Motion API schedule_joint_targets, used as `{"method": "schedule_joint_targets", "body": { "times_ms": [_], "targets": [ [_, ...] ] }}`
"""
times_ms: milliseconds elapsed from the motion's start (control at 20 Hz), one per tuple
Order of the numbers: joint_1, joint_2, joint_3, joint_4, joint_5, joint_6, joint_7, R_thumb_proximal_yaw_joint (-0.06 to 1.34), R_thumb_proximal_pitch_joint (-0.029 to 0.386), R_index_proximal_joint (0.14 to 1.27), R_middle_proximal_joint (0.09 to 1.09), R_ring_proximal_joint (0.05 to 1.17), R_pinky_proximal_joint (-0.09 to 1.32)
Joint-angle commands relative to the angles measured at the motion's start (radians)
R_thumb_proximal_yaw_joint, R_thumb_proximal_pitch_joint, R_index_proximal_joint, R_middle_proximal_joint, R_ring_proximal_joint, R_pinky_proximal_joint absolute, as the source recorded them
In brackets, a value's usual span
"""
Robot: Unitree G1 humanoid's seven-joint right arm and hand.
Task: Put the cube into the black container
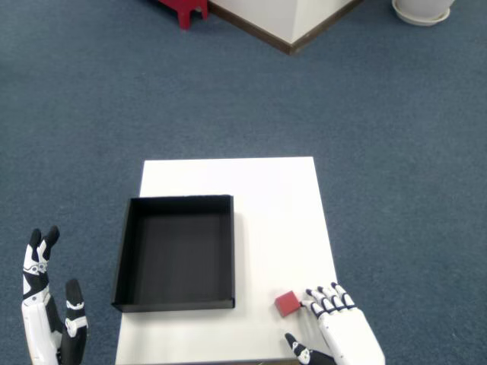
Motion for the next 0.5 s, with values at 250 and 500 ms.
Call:
{"method": "schedule_joint_targets", "body": {
  "times_ms": [250,500],
  "targets": [
    [-0.028,-0.001,-0.029,0.001,0.045,0.043,0.022,0.37,0.098,0.47,0.24,0.24,0.04],
    [-0.03,0.014,-0.041,-0.001,0.056,0.07,0.033,0.37,0.1,0.47,0.25,0.24,0.04]
  ]
}}
